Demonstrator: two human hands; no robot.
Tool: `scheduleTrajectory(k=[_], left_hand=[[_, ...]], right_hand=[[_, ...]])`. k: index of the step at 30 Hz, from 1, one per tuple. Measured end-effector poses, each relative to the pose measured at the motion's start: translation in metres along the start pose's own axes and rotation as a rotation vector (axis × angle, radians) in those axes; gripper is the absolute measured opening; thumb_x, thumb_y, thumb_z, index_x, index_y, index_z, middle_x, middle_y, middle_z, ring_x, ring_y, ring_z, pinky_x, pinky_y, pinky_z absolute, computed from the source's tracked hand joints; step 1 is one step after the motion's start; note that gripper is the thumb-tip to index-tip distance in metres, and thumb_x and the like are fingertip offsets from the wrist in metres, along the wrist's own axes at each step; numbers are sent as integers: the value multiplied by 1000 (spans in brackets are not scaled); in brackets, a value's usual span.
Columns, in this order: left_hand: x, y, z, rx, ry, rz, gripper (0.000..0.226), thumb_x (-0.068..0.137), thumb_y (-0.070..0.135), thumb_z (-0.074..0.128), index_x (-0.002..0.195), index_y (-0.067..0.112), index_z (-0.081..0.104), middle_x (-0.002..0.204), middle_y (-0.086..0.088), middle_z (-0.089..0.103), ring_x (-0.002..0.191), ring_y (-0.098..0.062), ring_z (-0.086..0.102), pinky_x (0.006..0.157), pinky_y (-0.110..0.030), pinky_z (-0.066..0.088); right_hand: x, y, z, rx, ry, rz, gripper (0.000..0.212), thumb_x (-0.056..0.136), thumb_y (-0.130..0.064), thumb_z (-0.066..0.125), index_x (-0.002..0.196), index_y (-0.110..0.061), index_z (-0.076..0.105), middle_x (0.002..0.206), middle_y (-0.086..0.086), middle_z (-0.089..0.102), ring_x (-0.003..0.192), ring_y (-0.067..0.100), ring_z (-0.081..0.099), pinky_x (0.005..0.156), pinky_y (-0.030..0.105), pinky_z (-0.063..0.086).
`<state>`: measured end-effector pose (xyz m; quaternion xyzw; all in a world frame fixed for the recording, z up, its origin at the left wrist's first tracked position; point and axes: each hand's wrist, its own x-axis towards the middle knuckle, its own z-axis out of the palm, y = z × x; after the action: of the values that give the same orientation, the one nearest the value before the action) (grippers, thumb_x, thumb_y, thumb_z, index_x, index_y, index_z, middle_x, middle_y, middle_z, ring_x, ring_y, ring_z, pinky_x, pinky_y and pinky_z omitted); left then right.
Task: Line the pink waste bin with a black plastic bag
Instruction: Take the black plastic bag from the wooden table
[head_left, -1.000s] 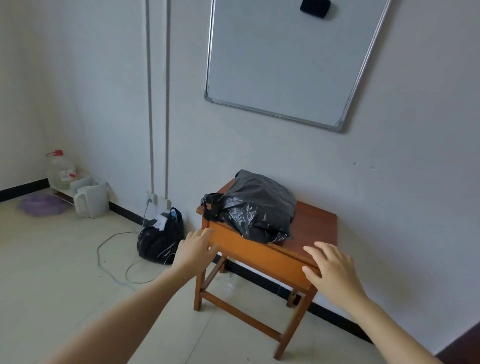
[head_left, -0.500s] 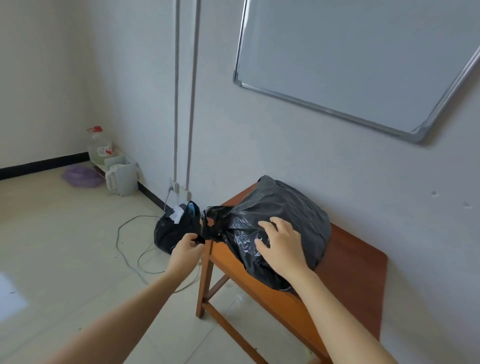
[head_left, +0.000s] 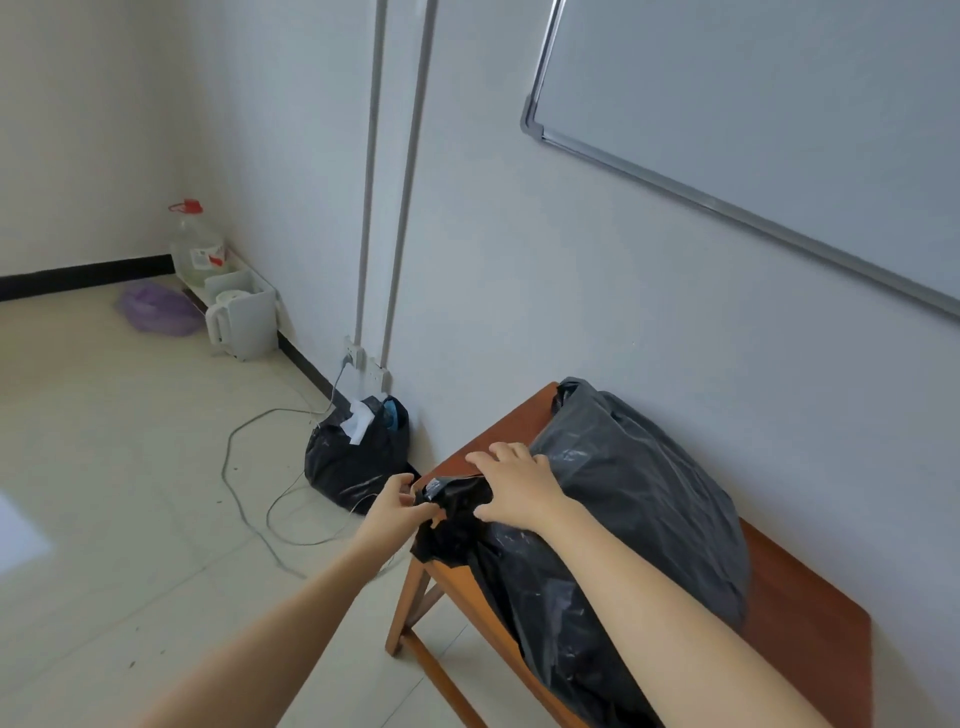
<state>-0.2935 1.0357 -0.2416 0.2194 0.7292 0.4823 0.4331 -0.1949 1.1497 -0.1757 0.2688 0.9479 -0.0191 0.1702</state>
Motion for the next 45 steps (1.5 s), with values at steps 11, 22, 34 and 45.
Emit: scheduleTrajectory(k=[11,22,34,45], left_hand=[[29,2,9,39,-138,91,16,84,5,52,69,10,55,69,-5,51,70,-16,50,68,-26,40],[8,15,44,-66,-285,217,27,82,41,48,102,27,57,110,0,61,105,-17,55,78,-25,42],[-86,50,153,-75,-326,501,108,43,69,75,132,47,18,123,9,50,114,-10,52,101,-31,40],[-187,24,78,-388,415,407,19,82,-3,60,70,11,64,57,0,59,53,-11,56,50,-21,46]], right_hand=[[25,14,9,-193,-146,-130,51,87,-6,53,133,-14,33,118,17,58,112,36,49,96,47,36],[-79,85,-15,-146,239,189,32,88,4,42,114,-11,55,149,13,25,127,35,35,98,39,40],[-184,136,-22,371,383,66,34,89,0,48,120,-15,48,112,8,68,103,24,63,86,37,50],[-171,39,-20,448,340,-351,21,88,-14,57,108,-12,62,106,6,68,83,10,51,74,22,40]])
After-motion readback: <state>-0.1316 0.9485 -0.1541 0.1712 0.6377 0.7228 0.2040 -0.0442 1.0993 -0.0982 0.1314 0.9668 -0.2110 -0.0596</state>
